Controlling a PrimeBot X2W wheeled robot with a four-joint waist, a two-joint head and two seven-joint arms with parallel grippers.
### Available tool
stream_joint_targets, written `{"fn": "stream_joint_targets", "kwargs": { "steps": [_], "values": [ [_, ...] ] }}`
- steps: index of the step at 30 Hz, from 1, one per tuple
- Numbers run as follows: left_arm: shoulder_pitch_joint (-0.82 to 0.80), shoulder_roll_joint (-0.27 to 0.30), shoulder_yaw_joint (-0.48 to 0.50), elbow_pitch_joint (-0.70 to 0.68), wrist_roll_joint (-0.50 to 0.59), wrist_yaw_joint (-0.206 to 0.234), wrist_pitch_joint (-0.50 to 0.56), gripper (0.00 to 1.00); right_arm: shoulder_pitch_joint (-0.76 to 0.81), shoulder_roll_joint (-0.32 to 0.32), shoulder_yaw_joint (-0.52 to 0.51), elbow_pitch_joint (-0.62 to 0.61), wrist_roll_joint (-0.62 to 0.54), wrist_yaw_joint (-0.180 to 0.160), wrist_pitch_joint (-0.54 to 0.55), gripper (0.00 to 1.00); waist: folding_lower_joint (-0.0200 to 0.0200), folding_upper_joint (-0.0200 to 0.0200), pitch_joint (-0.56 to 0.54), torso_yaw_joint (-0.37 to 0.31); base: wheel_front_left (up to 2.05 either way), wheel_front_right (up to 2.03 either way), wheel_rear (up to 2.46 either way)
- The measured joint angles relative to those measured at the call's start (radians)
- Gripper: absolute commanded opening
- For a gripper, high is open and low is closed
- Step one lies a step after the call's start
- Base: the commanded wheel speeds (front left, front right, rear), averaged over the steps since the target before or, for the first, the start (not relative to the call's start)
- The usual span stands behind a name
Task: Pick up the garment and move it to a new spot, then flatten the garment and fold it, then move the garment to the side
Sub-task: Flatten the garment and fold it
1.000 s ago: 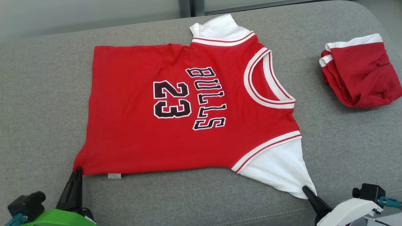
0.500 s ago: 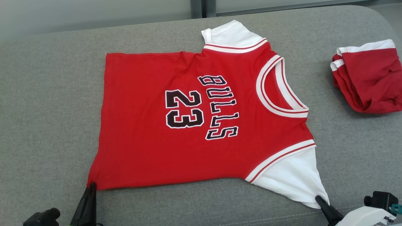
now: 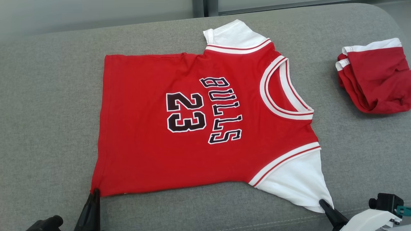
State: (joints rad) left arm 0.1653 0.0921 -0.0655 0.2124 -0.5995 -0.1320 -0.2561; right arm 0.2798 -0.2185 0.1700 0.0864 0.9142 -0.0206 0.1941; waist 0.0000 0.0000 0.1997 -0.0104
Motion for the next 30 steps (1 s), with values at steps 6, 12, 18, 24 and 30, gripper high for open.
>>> {"fn": "stream_joint_targets", "kwargs": {
  "steps": [6,12,18,24,30],
  "values": [
    [0.000,0.000,0.000,-0.012,0.000,0.000,0.000,0.00,-0.001,0.000,-0.003,-0.061,0.028,0.007,0.017,0.00,0.0000,0.0000,0.017,-0.007,0.00,0.00,0.00],
    [-0.001,0.016,-0.053,0.001,-0.009,0.000,0.000,0.00,-0.007,-0.003,-0.037,-0.148,0.117,0.042,0.052,0.00,0.0000,0.0000,0.037,-0.014,0.00,0.00,0.00],
    [-0.007,0.031,-0.050,-0.026,-0.062,0.000,0.072,0.00,-0.038,-0.024,-0.064,-0.233,0.176,0.056,0.093,0.00,0.0000,0.0000,0.057,-0.013,0.00,0.00,0.00],
    [-0.053,0.077,-0.026,-0.093,-0.084,0.000,0.160,0.00,-0.085,-0.064,-0.079,-0.281,0.187,0.054,0.135,0.00,0.0000,0.0000,0.073,-0.012,0.00,0.00,0.00],
    [-0.084,0.121,-0.012,-0.140,-0.128,0.002,0.270,0.00,-0.148,-0.098,-0.098,-0.306,0.187,0.036,0.171,0.00,0.0000,0.0000,0.078,-0.011,0.00,0.00,0.00]
  ]
}}
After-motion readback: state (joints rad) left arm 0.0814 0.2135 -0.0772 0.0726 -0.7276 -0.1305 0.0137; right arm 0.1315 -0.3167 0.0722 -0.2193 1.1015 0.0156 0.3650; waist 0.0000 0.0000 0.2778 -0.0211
